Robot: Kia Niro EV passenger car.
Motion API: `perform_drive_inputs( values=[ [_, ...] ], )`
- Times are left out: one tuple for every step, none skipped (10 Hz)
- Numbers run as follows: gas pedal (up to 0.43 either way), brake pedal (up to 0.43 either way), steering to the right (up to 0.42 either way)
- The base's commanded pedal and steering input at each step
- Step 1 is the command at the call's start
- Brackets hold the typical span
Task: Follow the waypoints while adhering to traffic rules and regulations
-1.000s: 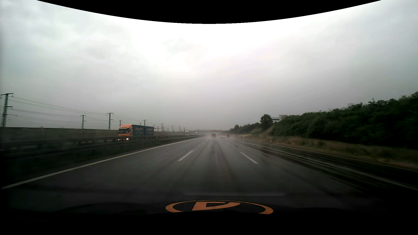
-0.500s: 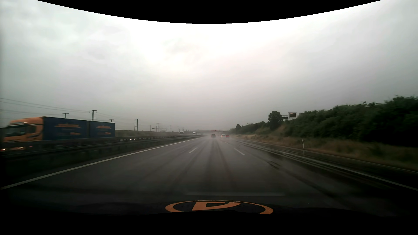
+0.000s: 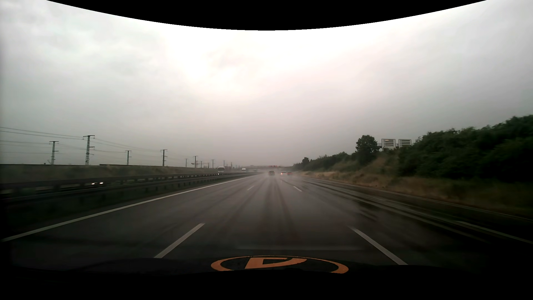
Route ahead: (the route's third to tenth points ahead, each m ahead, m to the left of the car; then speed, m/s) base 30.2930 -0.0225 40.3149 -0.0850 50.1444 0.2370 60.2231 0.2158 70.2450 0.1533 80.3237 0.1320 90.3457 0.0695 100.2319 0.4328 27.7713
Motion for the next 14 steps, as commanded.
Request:
perform_drive_inputs(
  values=[
    [0.189, 0.000, -0.001],
    [0.189, 0.000, -0.002],
    [0.189, 0.000, -0.001],
    [0.177, 0.000, -0.001],
    [0.169, 0.000, -0.001],
    [0.150, 0.000, -0.001],
    [0.130, 0.000, -0.001],
    [0.110, 0.000, -0.002],
    [0.039, 0.000, -0.002],
    [0.000, 0.000, -0.002],
    [0.000, 0.000, -0.001],
    [0.000, 0.000, -0.002],
    [0.020, 0.000, -0.002],
    [0.028, 0.000, -0.002]
  ],
)
